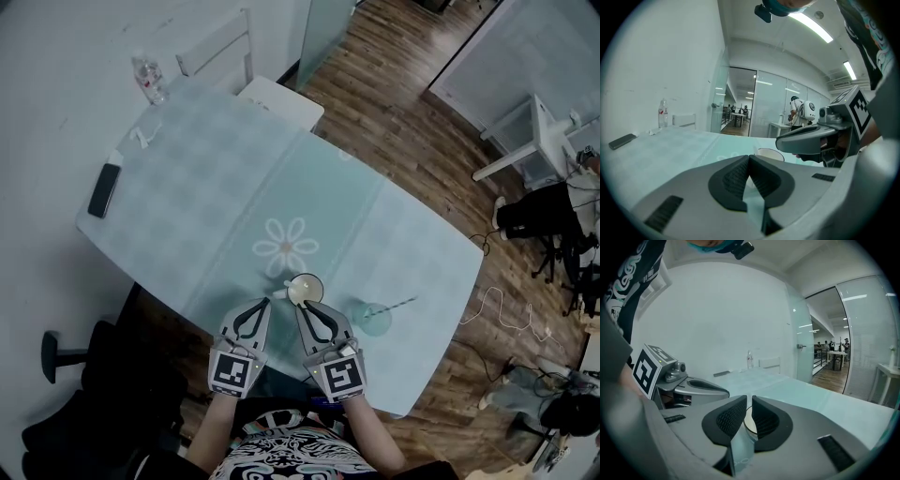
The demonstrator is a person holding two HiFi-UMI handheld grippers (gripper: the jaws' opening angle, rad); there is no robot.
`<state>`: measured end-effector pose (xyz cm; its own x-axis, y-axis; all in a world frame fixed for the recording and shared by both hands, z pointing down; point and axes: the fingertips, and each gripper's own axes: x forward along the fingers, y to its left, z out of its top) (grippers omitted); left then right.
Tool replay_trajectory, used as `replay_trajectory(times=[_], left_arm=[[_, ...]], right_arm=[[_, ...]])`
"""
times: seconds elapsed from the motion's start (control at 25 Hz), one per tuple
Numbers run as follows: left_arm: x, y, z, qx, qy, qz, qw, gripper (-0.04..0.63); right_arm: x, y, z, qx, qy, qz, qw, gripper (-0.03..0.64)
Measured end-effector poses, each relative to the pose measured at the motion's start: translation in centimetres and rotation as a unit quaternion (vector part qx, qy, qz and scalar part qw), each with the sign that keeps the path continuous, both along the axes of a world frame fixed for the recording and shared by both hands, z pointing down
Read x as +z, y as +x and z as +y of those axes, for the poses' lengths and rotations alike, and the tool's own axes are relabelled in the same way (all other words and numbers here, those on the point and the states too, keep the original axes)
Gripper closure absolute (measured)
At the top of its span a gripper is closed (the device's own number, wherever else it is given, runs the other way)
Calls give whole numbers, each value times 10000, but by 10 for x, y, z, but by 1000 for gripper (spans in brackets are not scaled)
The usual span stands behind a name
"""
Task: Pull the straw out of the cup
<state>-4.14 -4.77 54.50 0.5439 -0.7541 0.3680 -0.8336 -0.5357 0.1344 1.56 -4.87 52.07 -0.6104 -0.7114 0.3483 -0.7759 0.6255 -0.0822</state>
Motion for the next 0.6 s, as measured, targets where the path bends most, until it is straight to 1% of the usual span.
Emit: replay_trajectory(times=[0.16,0.32,0.44,0.6], left_arm=[[6,5,-3,46,-74,57,9999,597],[8,9,-6,88,-57,61,9999,597],[9,9,-10,78,22,13,10000,597],[10,11,-13,130,-22,-40,9999,597]], right_arm=[[7,1,-5,-14,-69,30,10000,567],[11,-2,-9,-86,-76,31,9999,560],[12,-6,-13,-83,-138,-9,9999,560],[14,-8,-16,-55,-228,-22,9997,551]])
